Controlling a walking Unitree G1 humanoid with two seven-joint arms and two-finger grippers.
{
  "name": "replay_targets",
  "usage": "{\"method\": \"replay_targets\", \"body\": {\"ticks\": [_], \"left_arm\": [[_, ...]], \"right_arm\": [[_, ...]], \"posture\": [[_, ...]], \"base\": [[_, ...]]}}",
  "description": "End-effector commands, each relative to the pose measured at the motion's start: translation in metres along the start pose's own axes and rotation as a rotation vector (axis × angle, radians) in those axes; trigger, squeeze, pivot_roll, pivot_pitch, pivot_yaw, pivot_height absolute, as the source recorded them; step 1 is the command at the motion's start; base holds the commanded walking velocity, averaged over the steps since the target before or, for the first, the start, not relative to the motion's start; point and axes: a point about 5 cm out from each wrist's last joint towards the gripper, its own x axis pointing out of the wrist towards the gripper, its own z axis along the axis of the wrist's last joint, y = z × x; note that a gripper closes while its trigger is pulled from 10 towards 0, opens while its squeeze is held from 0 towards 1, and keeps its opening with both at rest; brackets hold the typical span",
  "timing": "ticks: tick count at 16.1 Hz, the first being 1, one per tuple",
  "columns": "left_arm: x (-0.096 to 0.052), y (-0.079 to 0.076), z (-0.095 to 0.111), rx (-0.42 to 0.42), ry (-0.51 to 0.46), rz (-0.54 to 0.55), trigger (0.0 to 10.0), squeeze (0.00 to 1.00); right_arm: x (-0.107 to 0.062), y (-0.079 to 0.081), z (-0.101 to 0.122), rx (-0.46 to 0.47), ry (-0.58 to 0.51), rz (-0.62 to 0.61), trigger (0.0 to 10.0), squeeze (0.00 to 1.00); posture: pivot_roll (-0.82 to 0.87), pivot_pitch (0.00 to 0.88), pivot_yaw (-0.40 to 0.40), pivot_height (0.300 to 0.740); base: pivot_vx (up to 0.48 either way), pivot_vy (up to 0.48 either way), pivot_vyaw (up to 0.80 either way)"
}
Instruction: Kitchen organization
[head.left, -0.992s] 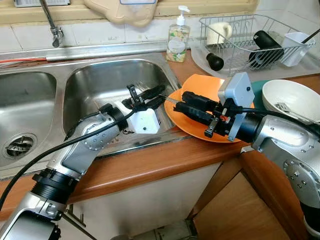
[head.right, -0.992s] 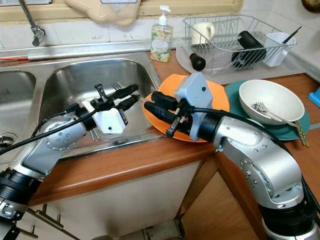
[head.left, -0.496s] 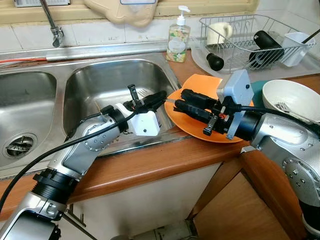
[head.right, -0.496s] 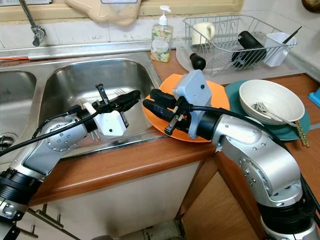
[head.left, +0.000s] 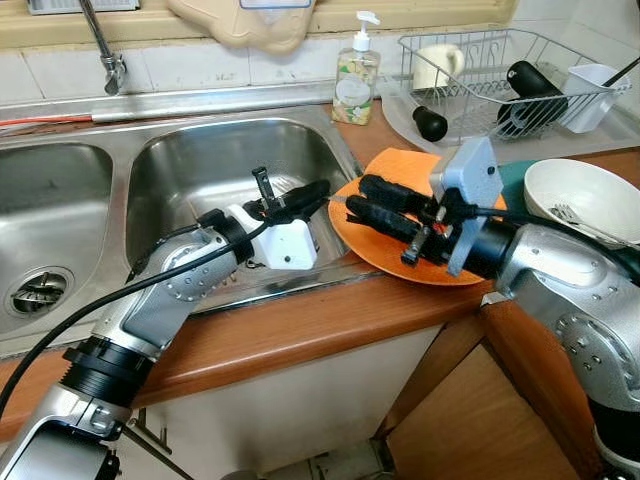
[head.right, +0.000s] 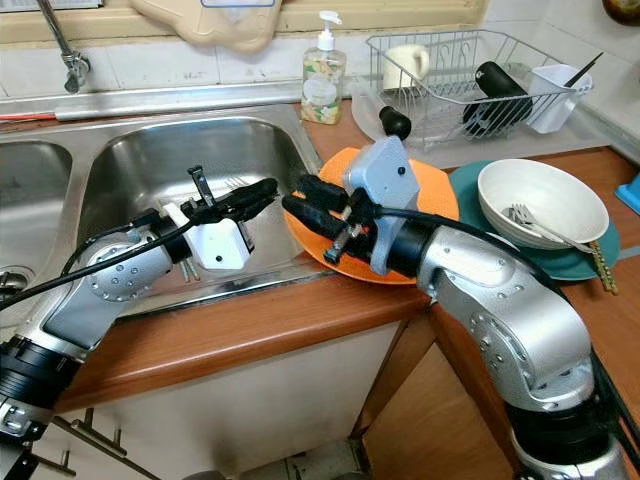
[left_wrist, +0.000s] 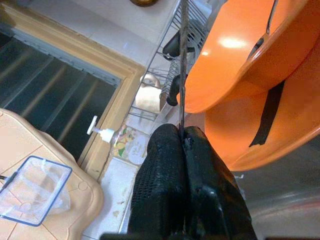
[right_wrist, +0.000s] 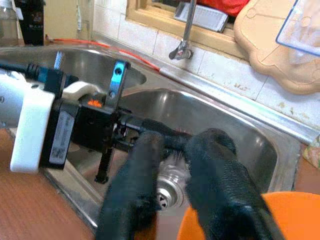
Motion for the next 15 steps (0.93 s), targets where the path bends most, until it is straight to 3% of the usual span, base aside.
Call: {"method": "replay_targets", "body": {"ticks": [1,2,4,7,9,11,12,15], "left_arm": [[0.0,0.009,-0.002,0.017,0.01,0.018,0.0,0.0],[-0.003,0.012,-0.006,0.022,0.032,0.028,0.0,0.0],[-0.008,0.017,-0.014,0.032,0.064,0.037,0.0,0.0],[-0.022,0.025,-0.039,0.041,0.194,0.036,0.0,0.0],[-0.03,0.018,-0.061,0.014,0.334,-0.026,0.0,0.0],[-0.033,0.014,-0.072,0.0,0.403,-0.062,0.0,0.0],[-0.039,0.002,-0.095,-0.037,0.565,-0.154,9.7,0.0],[-0.041,-0.005,-0.104,-0.1,0.632,-0.205,10.0,0.0]], "right_arm": [[0.0,-0.005,0.004,-0.013,-0.005,-0.028,10.0,1.0],[0.0,-0.005,0.004,-0.028,-0.004,-0.038,10.0,0.0],[-0.002,-0.004,0.005,-0.035,-0.003,-0.035,10.0,0.0],[-0.006,0.002,0.002,-0.035,0.018,-0.008,10.0,0.0],[-0.008,0.007,-0.002,-0.032,0.049,0.018,10.0,0.0],[-0.009,0.01,-0.005,-0.029,0.072,0.04,10.0,0.0],[-0.01,0.02,-0.011,-0.014,0.114,0.1,10.0,0.0],[-0.011,0.026,-0.014,-0.006,0.138,0.137,10.0,0.0]], "posture": [[-0.04,0.0,-0.012,0.74],[-0.05,0.0,-0.005,0.74],[-0.05,0.0,0.001,0.74],[-0.06,0.0,0.011,0.74],[-0.07,0.0,0.015,0.74],[-0.08,0.0,0.018,0.74],[-0.09,0.0,0.018,0.74],[-0.09,0.0,0.015,0.74]], "base": [[0.0,0.0,0.0],[0.0,0.0,0.0],[0.0,0.0,0.0],[0.0,0.0,0.0],[0.0,0.0,0.0],[0.0,0.0,0.0],[0.0,0.0,0.0],[0.0,0.0,0.0]]}}
